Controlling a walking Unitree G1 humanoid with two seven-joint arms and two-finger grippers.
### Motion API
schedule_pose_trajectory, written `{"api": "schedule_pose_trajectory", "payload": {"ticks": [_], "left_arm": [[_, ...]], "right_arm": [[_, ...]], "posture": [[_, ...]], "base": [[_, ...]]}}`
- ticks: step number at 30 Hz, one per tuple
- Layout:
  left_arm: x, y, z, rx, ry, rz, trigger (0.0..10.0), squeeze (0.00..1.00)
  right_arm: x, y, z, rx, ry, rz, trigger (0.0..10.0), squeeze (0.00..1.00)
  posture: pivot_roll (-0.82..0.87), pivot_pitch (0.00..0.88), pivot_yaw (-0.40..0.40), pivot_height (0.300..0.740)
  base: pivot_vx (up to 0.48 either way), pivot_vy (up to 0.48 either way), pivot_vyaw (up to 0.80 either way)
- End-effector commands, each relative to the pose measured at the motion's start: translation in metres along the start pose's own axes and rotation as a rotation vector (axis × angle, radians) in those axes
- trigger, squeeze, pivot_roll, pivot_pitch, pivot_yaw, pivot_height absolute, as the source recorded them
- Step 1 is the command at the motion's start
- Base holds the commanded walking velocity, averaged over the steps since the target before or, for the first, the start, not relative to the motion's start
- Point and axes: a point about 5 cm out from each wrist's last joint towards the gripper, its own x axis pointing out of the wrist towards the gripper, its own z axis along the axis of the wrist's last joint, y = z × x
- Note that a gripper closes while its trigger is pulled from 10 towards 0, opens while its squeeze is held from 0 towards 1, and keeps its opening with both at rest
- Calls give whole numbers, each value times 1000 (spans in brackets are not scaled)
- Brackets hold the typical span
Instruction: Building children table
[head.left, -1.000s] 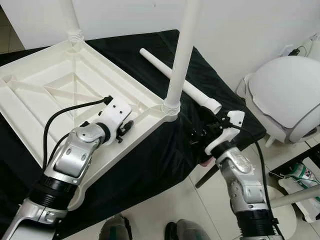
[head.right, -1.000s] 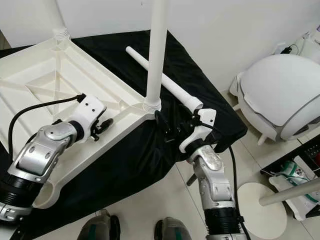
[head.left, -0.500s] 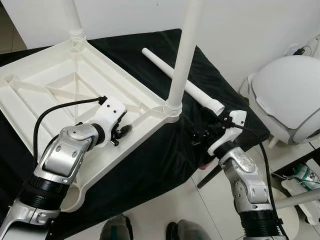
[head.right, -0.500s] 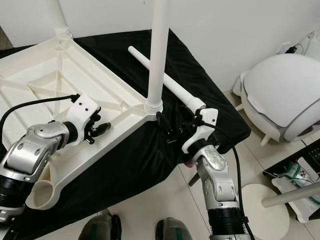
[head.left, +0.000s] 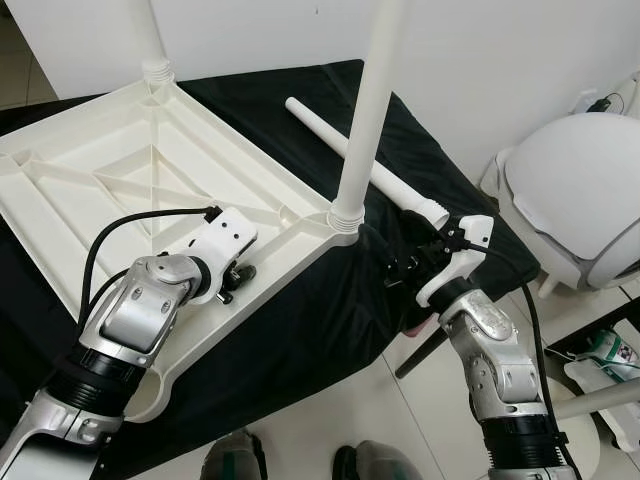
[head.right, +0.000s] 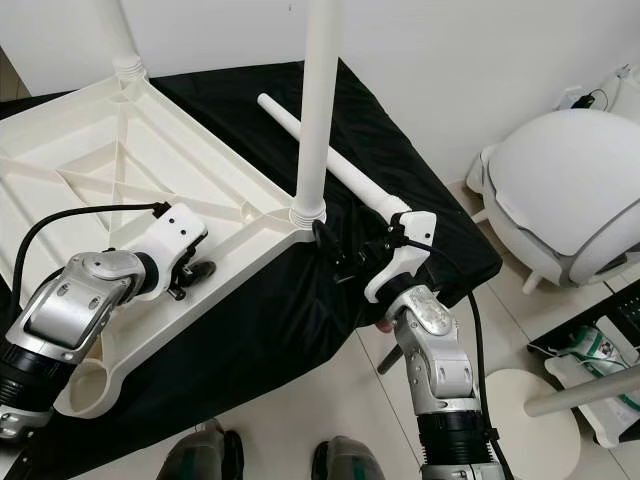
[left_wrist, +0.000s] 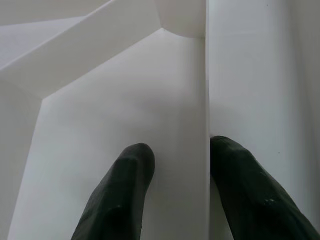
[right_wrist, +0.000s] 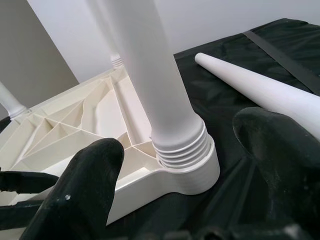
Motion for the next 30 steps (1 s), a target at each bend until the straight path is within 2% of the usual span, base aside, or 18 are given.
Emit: {"api": "schedule_pose_trajectory", "payload": {"ticks": [1, 4, 5, 9, 11, 12, 13, 17, 19, 24, 26, 30], "left_arm": [[9, 3, -8, -51, 60, 48, 4745, 0], [12, 4, -4, -84, 45, 59, 4431, 0], [14, 6, 0, -113, 26, 79, 0, 0], [18, 10, 9, -180, -13, 117, 0, 0], [18, 10, 9, -180, -13, 117, 0, 0], [22, 10, 15, -243, -40, 166, 0, 0], [24, 9, 18, -263, -45, 182, 0, 0], [25, 8, 20, -278, -42, 192, 0, 0], [30, -3, 28, -299, -58, 177, 0, 0], [34, -8, 31, -344, -64, 193, 0, 0], [35, -7, 30, -350, -61, 207, 0, 0], [33, 3, 23, -406, -50, 310, 0, 0]], "right_arm": [[2, 1, 2, -9, -2, 2, 10000, 0], [2, 1, 2, -12, -2, 2, 10000, 0], [2, 2, 2, -15, -3, -1, 10000, 0], [2, 2, 2, -16, -4, -10, 10000, 0], [2, 2, 2, -16, -4, -10, 10000, 0], [3, 3, 1, -15, -6, -16, 10000, 0], [4, 4, 1, -13, -7, -18, 10000, 0], [4, 5, 1, -12, -8, -19, 10000, 0], [6, 6, 1, -8, -13, -24, 10000, 0], [7, 6, 2, -9, -18, -30, 10000, 0], [7, 6, 2, -10, -18, -31, 10000, 0], [7, 5, 2, -15, -19, -34, 10000, 0]], "posture": [[-52, 47, -1, 740], [-53, 47, 0, 740], [-55, 47, 3, 740], [-56, 48, 7, 740], [-56, 48, 7, 740], [-57, 47, 11, 740], [-57, 47, 11, 740], [-57, 47, 11, 740], [-57, 45, 12, 740], [-59, 45, 12, 740], [-60, 47, 14, 740], [-63, 47, 15, 740]], "base": [[0, 0, 0], [0, 0, 0], [0, 0, 0], [0, 0, 0], [0, 0, 0], [0, 0, 0], [0, 0, 0], [0, 0, 0], [0, 0, 0], [0, 0, 0], [0, 0, 0], [0, 0, 0]]}}
